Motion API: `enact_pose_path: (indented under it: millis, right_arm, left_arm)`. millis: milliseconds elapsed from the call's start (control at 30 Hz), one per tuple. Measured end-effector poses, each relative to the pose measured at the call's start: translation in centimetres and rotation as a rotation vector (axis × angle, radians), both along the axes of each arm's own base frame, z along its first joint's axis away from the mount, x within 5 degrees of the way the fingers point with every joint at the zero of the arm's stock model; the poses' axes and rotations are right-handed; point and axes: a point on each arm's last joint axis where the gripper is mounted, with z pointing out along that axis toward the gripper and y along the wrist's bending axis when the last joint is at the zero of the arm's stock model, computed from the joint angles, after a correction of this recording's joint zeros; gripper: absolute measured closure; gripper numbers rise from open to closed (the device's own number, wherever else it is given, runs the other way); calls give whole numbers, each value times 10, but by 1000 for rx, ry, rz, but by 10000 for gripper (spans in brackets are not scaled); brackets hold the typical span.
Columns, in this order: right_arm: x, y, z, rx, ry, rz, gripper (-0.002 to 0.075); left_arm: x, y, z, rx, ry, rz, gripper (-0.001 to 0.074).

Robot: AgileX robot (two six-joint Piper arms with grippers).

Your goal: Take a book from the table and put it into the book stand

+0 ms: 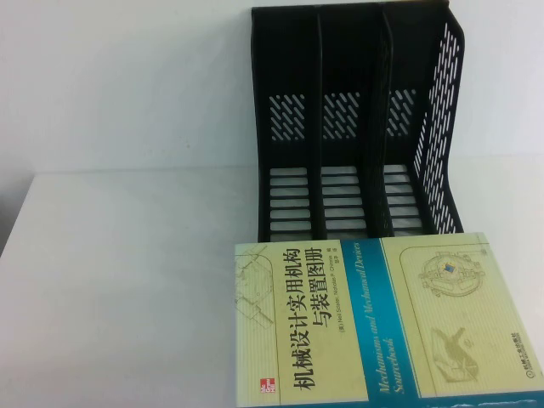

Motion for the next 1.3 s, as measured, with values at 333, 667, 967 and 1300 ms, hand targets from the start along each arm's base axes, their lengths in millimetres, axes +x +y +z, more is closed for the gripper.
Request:
enact_pose_path:
  millis: [333,667,967,1300]
  right_arm:
    - [0,0,0,0,0,0,731]
    - [0,0,0,0,0,0,731]
    - [0,0,0,0,0,0,731]
    - [0,0,0,0,0,0,731]
  left_arm:
    - [0,0,0,0,0,0,738]
    - [0,0,0,0,0,0,738]
    - [0,0,0,0,0,0,738]
    - [0,1,0,72,-8,-9,738]
